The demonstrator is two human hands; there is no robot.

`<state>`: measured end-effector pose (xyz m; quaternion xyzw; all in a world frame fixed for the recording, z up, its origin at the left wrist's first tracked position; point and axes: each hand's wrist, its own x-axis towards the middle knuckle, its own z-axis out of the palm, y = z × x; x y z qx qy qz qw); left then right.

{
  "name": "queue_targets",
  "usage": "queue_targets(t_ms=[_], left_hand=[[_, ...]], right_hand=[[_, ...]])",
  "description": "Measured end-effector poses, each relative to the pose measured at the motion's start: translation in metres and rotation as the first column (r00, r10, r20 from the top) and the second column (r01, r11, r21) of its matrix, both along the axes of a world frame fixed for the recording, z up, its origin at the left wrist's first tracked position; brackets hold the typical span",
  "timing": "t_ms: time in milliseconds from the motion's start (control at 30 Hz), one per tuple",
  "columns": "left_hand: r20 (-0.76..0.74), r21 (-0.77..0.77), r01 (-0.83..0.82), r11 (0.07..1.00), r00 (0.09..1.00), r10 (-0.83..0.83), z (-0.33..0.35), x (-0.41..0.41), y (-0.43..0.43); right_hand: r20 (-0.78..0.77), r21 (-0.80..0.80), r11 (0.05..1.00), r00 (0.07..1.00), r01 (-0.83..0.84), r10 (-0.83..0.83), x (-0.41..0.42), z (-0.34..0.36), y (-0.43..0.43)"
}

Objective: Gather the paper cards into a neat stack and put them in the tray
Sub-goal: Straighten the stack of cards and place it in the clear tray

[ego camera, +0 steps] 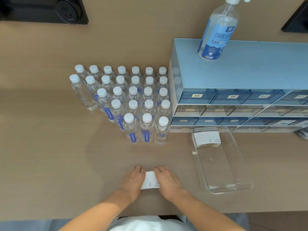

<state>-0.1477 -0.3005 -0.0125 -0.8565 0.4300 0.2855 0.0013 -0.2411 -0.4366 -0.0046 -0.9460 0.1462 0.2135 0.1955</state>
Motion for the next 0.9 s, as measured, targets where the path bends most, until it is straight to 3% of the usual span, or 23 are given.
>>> queue_targets(t_ms=[267,333,367,400,433,467,500,533,567,633,767,900], left_hand=[[-0.060,0.019,-0.005,1.000,0.998,0.006,0.007,0.009,-0.001],[-0.164,0.008,-0.139,0.990,0.977,0.138,0.016,0.014,0.007],[-0.271,-0.003,-0.306,0.952,0.917,0.293,0.023,0.018,0.013],[-0.394,-0.016,-0.513,0.858,0.793,0.466,0.030,0.023,0.020],[-0.515,0.020,-0.708,0.706,0.598,0.614,0.036,0.029,0.027],[-0.629,0.120,-0.846,0.520,0.341,0.699,0.042,0.035,0.033],[-0.714,0.254,-0.900,0.353,0.071,0.697,0.045,0.038,0.038],[-0.748,0.361,-0.898,0.251,-0.119,0.653,0.045,0.040,0.040],[-0.757,0.421,-0.884,0.205,-0.217,0.616,0.044,0.039,0.040],[-0.753,0.461,-0.862,0.213,-0.252,0.607,0.043,0.028,0.029],[-0.781,0.422,-0.866,0.268,-0.197,0.592,0.051,0.006,0.005],[-0.776,0.379,-0.896,0.230,-0.173,0.607,0.045,0.011,0.006]], right_hand=[[0.007,0.058,0.996,0.997,0.071,-0.071,-0.004,-0.006,-0.005],[-0.025,0.145,0.983,0.993,0.116,-0.113,-0.009,-0.004,-0.015],[-0.059,0.230,0.951,0.978,0.207,-0.199,-0.013,-0.001,-0.022],[-0.098,0.318,0.884,0.940,0.342,-0.328,-0.017,0.004,-0.028],[-0.141,0.400,0.768,0.862,0.500,-0.487,-0.021,0.009,-0.034],[-0.198,0.469,0.606,0.746,0.642,-0.636,-0.024,0.014,-0.038],[-0.272,0.522,0.426,0.618,0.739,-0.738,-0.025,0.019,-0.039],[-0.354,0.554,0.268,0.515,0.788,-0.781,-0.025,0.023,-0.036],[-0.426,0.561,0.171,0.460,0.810,-0.779,-0.023,0.024,-0.030],[-0.506,0.557,0.124,0.454,0.821,-0.733,-0.018,0.026,-0.009],[-0.475,0.542,0.193,0.488,0.818,-0.733,-0.012,0.027,0.020],[-0.460,0.524,0.141,0.419,0.840,-0.783,-0.016,0.028,0.019]])
